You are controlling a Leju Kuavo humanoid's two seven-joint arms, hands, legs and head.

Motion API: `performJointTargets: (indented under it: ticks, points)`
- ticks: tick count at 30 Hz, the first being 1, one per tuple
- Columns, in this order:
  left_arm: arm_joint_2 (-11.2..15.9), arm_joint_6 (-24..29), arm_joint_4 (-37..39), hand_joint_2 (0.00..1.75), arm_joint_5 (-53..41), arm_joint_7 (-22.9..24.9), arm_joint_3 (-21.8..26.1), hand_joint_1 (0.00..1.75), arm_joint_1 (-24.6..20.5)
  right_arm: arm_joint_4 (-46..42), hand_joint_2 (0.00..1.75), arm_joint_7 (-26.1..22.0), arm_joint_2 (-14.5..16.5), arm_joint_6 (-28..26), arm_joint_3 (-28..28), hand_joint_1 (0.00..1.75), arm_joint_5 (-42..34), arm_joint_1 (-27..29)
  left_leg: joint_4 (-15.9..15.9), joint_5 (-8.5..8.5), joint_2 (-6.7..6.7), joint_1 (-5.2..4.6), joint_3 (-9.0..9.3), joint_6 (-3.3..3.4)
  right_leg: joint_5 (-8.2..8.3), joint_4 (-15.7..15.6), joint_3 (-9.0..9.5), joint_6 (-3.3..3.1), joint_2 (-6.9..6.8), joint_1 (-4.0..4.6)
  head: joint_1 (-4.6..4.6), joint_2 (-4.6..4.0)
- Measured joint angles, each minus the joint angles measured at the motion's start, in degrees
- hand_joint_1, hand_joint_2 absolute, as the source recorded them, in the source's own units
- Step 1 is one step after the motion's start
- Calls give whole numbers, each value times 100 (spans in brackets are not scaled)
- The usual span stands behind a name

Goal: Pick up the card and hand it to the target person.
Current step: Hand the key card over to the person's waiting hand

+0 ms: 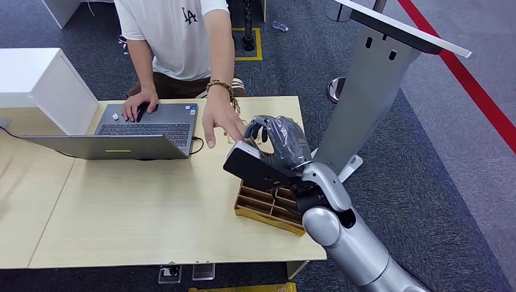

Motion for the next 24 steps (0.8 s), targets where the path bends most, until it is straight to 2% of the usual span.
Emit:
performJointTargets:
  ticks: [12,18,24]
  points:
    - [-2,30,0,0,52,1,38,0,54,126,175,101,-39,-189,-68,0,-169,38,0,0,0,0,1,0,0,-1,-3,0,0,0,2,0]
    - [0,37,0,0,79,-3,41,0,105,127,175,153,-262,-96,-405,0,-1313,329,0,-1,0,0,2,1,0,-3,-3,0,0,0,2,0]
    - [8,43,0,0,103,-29,41,0,178,70,175,197,-690,-87,-985,0,-2453,930,1,-3,-1,0,1,2,0,-7,-4,0,-1,0,1,0]
